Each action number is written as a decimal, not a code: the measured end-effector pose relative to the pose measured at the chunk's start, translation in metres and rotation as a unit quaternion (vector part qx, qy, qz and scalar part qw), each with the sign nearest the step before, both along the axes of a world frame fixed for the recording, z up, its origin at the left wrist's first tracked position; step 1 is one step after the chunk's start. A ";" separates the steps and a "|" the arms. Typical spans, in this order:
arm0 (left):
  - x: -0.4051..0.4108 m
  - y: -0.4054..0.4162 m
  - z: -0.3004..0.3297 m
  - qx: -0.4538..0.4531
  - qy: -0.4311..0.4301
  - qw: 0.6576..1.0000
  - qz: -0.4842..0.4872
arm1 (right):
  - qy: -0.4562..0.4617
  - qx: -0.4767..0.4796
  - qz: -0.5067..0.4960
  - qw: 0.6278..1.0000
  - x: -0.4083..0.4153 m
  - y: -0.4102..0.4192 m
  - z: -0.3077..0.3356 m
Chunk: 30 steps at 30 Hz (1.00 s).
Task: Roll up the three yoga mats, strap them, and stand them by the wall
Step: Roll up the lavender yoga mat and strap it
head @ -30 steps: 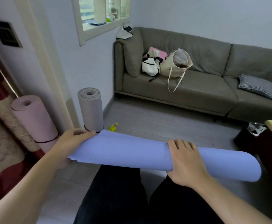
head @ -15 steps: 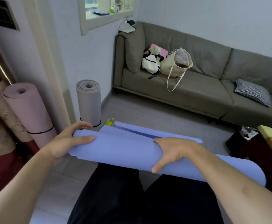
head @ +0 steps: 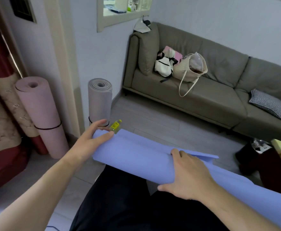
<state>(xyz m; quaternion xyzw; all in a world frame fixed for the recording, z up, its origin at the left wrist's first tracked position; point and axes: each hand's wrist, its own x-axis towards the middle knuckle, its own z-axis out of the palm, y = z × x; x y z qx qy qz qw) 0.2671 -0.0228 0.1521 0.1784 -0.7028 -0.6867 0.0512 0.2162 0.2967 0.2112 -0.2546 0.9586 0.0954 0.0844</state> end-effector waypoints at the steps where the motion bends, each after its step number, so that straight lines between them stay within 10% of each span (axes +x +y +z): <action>1: 0.000 -0.001 0.001 -0.021 -0.026 0.999 -0.005 | -0.029 -0.008 -0.006 1.000 -0.003 0.001 0.004; 8: 0.004 -0.008 0.007 -0.014 -0.002 0.999 -0.029 | -0.367 -0.027 -0.111 0.923 -0.057 0.043 0.039; 25: -0.001 0.006 0.012 0.070 0.015 0.997 -0.012 | -0.101 0.006 -0.048 0.994 -0.032 0.040 0.045; 30: 0.002 0.004 0.010 0.063 0.008 0.998 -0.027 | -0.236 -0.052 -0.086 0.967 -0.042 0.052 0.042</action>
